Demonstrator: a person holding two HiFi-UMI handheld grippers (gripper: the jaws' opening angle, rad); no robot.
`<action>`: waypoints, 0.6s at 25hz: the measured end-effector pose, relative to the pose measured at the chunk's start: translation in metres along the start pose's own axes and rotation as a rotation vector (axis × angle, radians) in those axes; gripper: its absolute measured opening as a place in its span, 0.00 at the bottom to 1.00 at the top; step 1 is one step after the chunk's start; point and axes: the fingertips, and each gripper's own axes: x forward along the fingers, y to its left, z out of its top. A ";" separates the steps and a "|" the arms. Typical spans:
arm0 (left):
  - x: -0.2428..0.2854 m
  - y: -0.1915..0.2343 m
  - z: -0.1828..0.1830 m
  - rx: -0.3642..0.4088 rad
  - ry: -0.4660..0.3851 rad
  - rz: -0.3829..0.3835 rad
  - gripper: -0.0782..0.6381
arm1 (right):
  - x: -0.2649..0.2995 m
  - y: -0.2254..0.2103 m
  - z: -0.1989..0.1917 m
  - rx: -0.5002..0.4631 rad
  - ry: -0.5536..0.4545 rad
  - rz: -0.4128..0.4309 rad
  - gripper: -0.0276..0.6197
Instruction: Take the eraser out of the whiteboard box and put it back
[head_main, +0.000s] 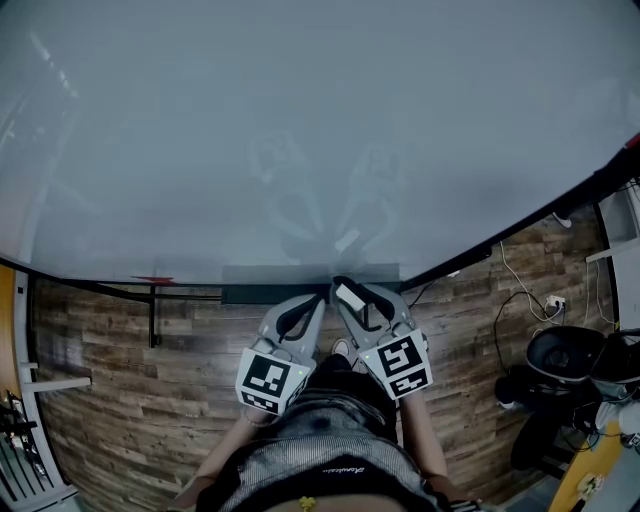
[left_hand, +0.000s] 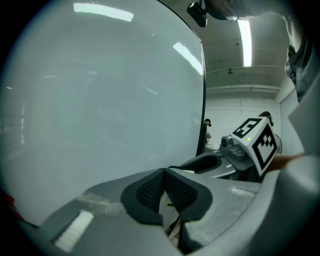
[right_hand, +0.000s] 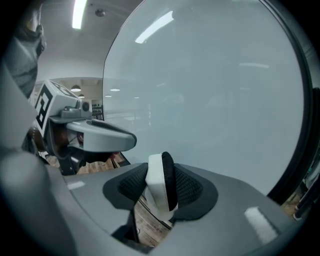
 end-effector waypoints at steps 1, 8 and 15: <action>0.000 0.000 0.001 -0.002 0.003 -0.003 0.11 | -0.002 0.001 0.004 -0.003 -0.004 0.002 0.30; 0.002 -0.002 0.000 0.004 -0.005 -0.010 0.11 | -0.015 0.005 0.026 -0.014 -0.042 0.008 0.30; 0.004 -0.004 -0.002 0.000 0.003 -0.018 0.11 | -0.029 0.004 0.050 -0.021 -0.073 0.013 0.30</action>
